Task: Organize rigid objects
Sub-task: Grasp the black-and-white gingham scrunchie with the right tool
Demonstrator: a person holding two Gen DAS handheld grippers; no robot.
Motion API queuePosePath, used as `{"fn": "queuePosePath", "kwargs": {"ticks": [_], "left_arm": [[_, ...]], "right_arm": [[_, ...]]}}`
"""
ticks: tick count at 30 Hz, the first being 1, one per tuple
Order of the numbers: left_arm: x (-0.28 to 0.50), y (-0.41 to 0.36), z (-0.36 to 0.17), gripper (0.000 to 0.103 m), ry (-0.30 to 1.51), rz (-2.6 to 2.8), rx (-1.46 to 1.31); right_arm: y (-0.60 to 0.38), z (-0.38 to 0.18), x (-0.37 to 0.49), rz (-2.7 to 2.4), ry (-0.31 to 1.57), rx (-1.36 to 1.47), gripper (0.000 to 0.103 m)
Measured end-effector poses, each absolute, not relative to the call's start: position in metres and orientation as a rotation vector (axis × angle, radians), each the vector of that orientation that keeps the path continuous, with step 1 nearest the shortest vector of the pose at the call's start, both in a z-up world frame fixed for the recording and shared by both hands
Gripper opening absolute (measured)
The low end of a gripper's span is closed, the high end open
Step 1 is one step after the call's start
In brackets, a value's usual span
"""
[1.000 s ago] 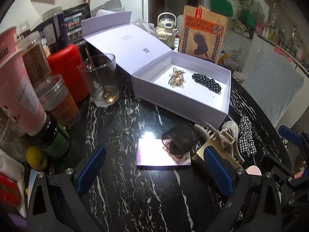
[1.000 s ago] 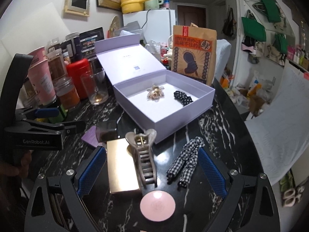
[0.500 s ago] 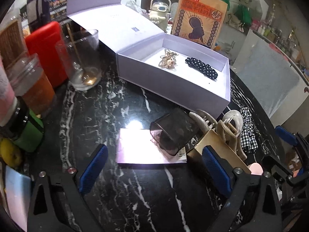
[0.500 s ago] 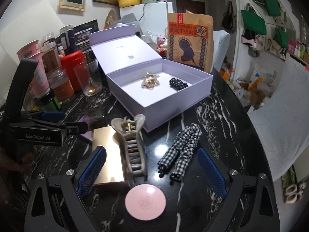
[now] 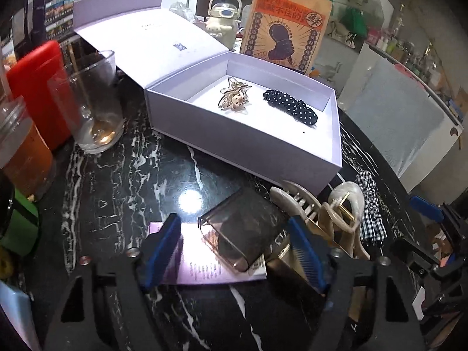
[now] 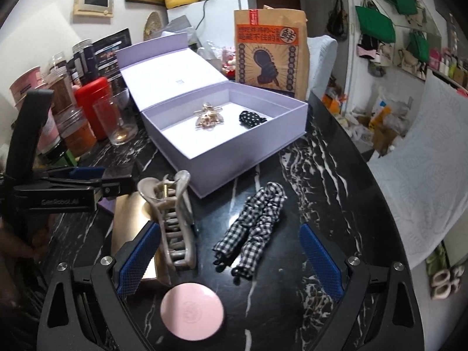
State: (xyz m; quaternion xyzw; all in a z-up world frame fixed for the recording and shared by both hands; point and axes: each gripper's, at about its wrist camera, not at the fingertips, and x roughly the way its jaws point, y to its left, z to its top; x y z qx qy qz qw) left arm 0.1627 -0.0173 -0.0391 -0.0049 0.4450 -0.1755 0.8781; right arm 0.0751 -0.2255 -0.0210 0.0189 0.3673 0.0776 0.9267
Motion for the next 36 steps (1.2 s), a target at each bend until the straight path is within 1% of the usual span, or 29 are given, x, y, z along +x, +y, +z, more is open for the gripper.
{"fn": "queuePosePath", "kwargs": {"ticks": [2,7,8,17,23,26,29,31,36], "left_arm": [[0.167,-0.017,-0.042,0.073,0.936,-0.377,-0.027],[0.171,-0.015,-0.048,0.067,0.931,-0.417,-0.067],[0.171,-0.016,-0.048,0.06,0.923,-0.424,-0.066],[0.166,-0.013,-0.043,0.06,0.877,-0.391,-0.03],[0.165,-0.007,-0.038,0.06,0.863,-0.374,-0.034],[0.162,-0.005,-0.037,0.06,0.859,-0.368,-0.019],[0.16,-0.003,-0.037,0.06,0.859,-0.365,-0.026],[0.159,-0.002,-0.037,0.06,0.857,-0.366,-0.021],[0.159,0.001,-0.04,0.06,0.865,-0.364,-0.036]], "right_arm": [[-0.228,-0.022,0.076,0.153,0.758,0.044,0.097],[-0.234,-0.027,0.08,0.145,0.777,0.066,0.097],[-0.235,-0.028,0.081,0.146,0.782,0.075,0.097],[-0.244,-0.034,0.088,0.121,0.8,0.104,0.096],[-0.244,-0.04,0.091,0.123,0.813,0.117,0.094],[-0.242,-0.044,0.094,0.128,0.825,0.121,0.091],[-0.241,-0.047,0.102,0.119,0.843,0.115,0.082],[-0.239,-0.05,0.107,0.095,0.863,0.101,0.068],[-0.234,-0.059,0.116,0.095,0.921,0.082,0.057]]}}
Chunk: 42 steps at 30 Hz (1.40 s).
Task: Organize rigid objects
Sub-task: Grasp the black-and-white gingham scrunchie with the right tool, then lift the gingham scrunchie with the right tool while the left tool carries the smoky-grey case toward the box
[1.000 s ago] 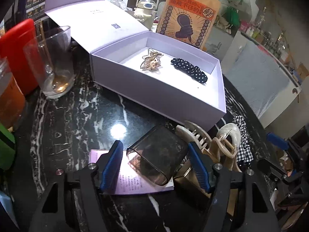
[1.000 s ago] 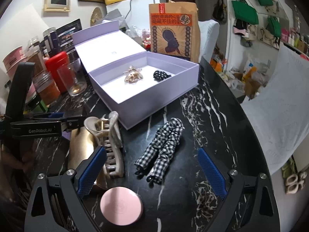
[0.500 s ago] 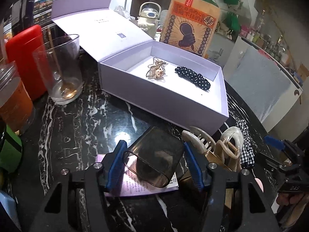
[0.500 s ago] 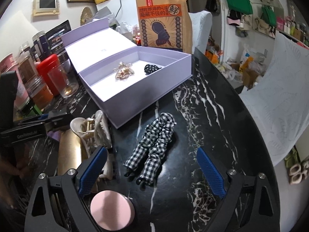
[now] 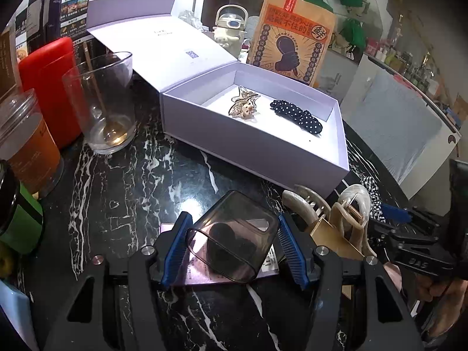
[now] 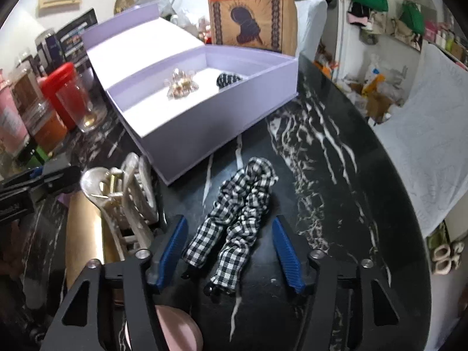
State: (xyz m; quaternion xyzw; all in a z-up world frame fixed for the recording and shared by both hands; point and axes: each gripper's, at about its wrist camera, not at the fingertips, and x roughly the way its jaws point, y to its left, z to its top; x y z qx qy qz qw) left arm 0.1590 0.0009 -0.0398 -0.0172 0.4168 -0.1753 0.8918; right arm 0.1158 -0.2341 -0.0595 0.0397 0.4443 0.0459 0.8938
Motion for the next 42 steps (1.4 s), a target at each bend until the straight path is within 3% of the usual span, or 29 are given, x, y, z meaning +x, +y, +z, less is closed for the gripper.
{"fn": "queuePosePath", "kwargs": {"ticks": [2,4,7,42], "left_arm": [[0.159,0.002,-0.039,0.06,0.863,-0.362,-0.035],[0.158,0.003,-0.039,0.06,0.861,-0.357,-0.037],[0.156,0.005,-0.038,0.06,0.856,-0.355,-0.044],[0.092,0.004,0.019,0.06,0.729,-0.327,-0.063]], "right_arm": [[-0.232,-0.06,0.116,0.077,0.918,0.063,0.053],[-0.23,-0.06,0.115,0.068,0.911,0.051,0.036],[-0.229,-0.061,0.113,0.073,0.902,0.041,0.025],[-0.216,-0.002,0.042,0.157,0.726,0.063,0.023]]}}
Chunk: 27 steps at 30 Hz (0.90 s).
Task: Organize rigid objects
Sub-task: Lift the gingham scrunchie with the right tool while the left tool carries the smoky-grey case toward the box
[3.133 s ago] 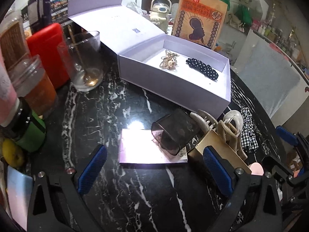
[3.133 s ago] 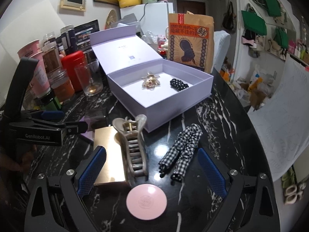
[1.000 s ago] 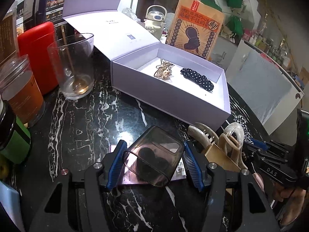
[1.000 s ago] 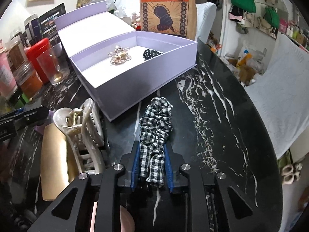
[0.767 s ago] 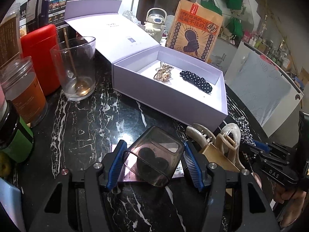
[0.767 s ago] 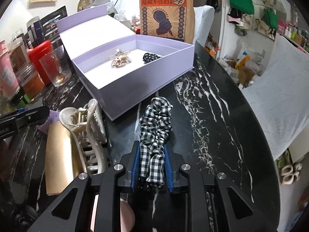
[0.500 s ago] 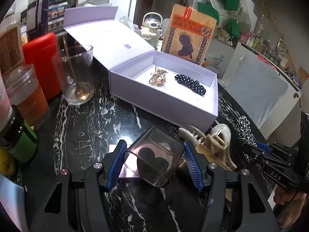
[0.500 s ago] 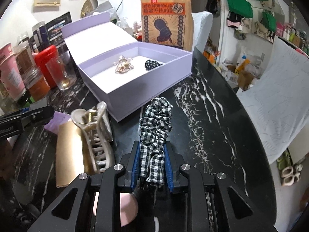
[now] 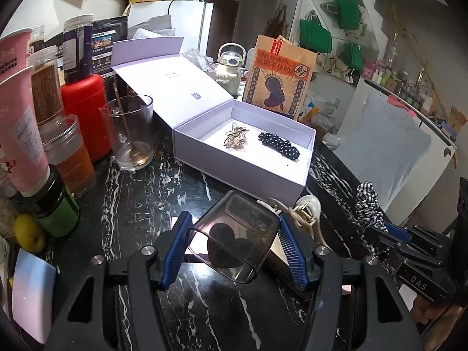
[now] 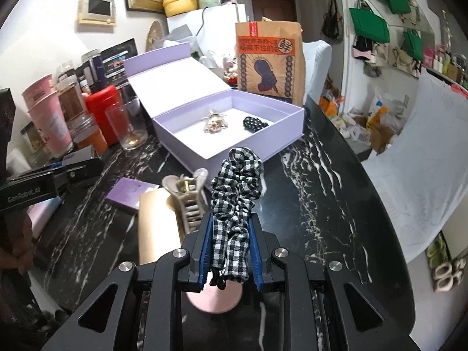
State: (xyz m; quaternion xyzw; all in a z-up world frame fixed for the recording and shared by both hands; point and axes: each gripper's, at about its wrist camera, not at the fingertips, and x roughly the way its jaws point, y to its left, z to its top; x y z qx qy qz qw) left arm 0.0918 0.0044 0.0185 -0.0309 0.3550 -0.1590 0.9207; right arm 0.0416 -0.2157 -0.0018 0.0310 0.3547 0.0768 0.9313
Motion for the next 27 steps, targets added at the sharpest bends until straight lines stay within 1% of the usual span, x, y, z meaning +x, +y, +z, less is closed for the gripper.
{"fn": "queuePosePath", "kwargs": {"ticks": [12,27], "left_arm": [[0.104,-0.004,0.029,0.06,0.739,-0.342,-0.039],[0.15,-0.027,0.044,0.06,0.72,-0.374,-0.027]], "right_arm": [[-0.208,0.01,0.044,0.203,0.722,0.042,0.023],[-0.213,0.032,0.089,0.284,0.695,0.01,0.023]]}}
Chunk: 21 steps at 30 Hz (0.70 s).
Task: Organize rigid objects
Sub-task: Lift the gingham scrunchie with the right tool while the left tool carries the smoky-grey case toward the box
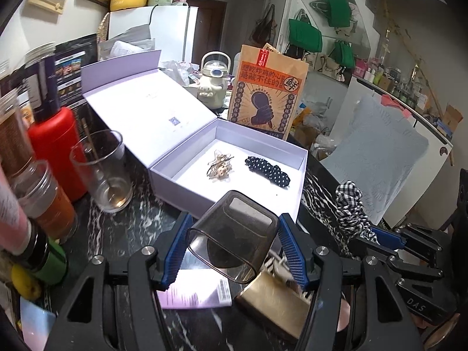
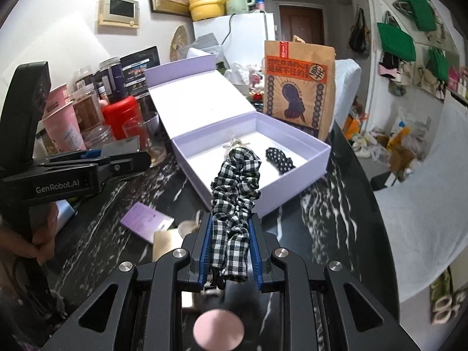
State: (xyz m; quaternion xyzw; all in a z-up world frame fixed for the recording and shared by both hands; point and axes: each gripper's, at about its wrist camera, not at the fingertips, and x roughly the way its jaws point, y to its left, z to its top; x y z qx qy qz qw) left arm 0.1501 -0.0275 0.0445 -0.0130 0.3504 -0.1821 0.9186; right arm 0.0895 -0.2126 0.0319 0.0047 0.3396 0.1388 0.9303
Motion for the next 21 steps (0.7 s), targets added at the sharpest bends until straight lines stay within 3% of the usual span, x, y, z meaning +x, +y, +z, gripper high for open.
{"fn": "queuePosePath", "kwargs": {"ticks": [21], "left_arm": [[0.21,-0.048,0.083,0.06,0.641,-0.395,0.002]], "right_arm": [[-0.222,0.072,0.153,0.33,0.648,-0.029,0.023]]}}
